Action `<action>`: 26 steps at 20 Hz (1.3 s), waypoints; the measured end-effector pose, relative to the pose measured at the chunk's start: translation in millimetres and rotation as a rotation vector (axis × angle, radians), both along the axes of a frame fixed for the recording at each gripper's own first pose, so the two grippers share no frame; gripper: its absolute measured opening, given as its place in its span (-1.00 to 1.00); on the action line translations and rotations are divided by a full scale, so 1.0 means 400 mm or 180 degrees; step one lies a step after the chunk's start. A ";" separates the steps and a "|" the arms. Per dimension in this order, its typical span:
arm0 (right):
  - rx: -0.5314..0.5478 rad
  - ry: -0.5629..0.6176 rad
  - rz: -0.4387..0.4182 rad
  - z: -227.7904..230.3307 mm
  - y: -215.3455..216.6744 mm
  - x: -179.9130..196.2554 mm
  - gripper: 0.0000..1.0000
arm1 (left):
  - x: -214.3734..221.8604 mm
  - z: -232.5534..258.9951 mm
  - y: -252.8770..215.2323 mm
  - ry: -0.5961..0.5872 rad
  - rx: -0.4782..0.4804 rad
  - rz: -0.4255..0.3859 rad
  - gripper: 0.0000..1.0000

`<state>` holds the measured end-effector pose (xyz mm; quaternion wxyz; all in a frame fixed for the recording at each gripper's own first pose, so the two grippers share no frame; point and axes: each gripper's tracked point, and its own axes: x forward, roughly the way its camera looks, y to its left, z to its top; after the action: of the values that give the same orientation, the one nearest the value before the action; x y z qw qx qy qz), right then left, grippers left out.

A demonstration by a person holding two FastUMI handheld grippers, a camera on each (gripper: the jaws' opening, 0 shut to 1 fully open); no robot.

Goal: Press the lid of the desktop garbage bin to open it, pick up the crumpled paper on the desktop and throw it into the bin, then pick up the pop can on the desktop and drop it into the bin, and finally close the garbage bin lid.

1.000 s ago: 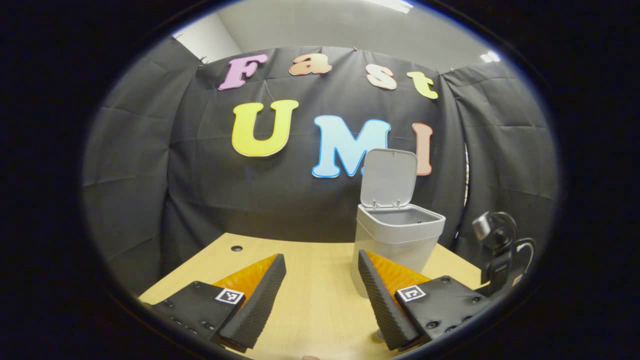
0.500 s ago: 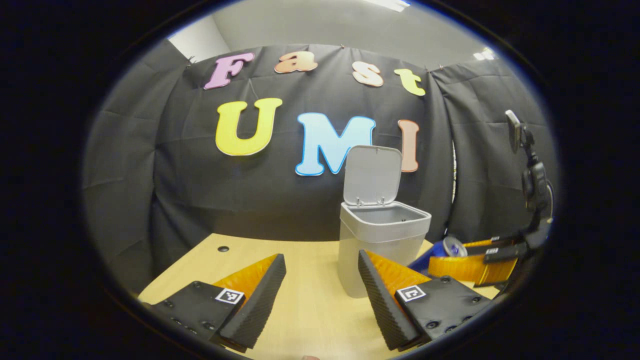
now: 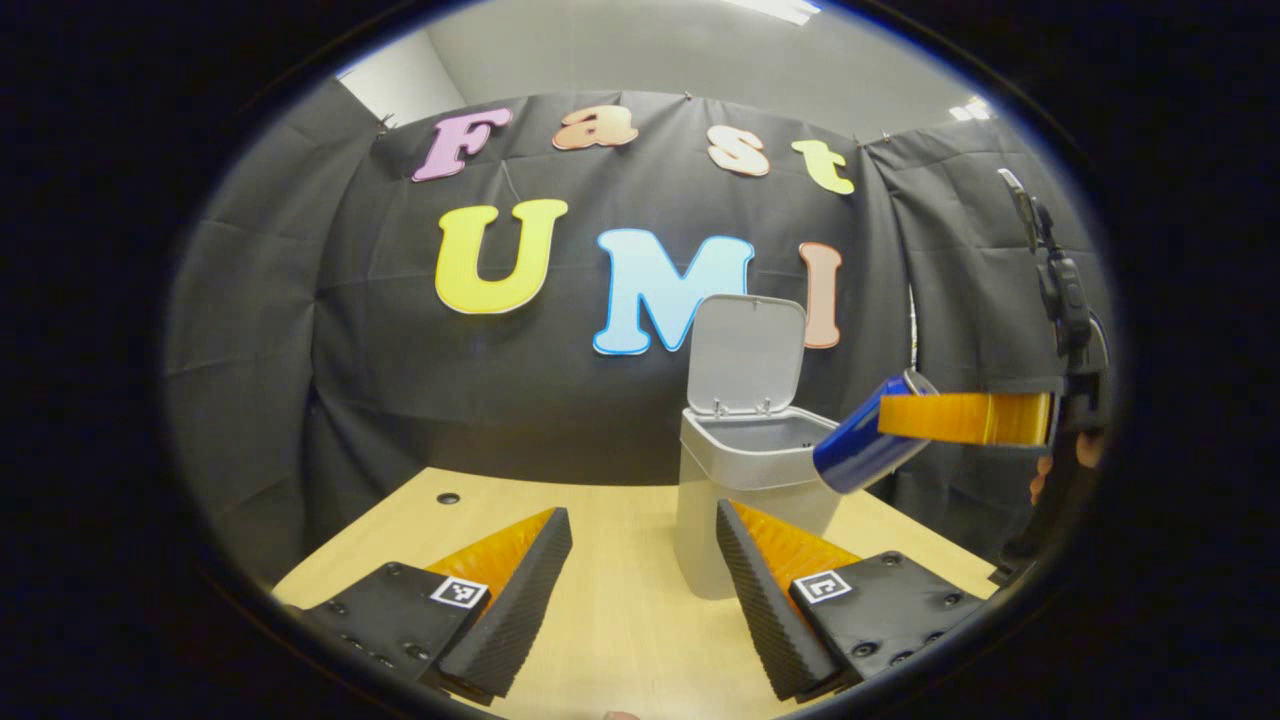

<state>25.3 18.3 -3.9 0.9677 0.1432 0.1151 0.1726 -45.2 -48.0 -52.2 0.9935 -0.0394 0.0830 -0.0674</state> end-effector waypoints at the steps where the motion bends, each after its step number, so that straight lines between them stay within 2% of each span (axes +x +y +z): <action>1: -0.0010 -0.0050 -0.0018 0.014 -0.002 0.018 0.65 | 0.000 0.000 0.002 -0.0002 0.0001 0.0011 0.92; 4: -0.0067 -0.0171 -0.0102 0.032 -0.004 0.078 0.65 | 0.004 0.004 0.010 -0.0022 0.0020 0.0052 0.92; 10: -0.0191 -0.0206 -0.0074 0.017 0.040 0.166 0.65 | 0.012 -0.009 0.037 0.0017 -0.0023 0.0168 0.92; 15: -0.0431 -0.0135 0.0014 -0.033 0.083 0.202 0.65 | 0.025 -0.008 0.047 0.0012 -0.0005 0.0213 0.92; 18: -0.0450 -0.0074 0.0087 -0.049 0.109 0.208 0.66 | 0.029 -0.009 0.050 0.0030 -0.0004 0.0237 0.92; 26: -0.0509 -0.0074 0.0032 -0.055 0.103 0.220 0.71 | 0.017 -0.018 0.068 0.0072 -0.0049 0.0326 0.92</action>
<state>113.4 59.5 -26.0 0.9764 0.0629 0.1179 0.1694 -38.3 -20.6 -59.3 0.9943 -0.0520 0.0916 -0.0166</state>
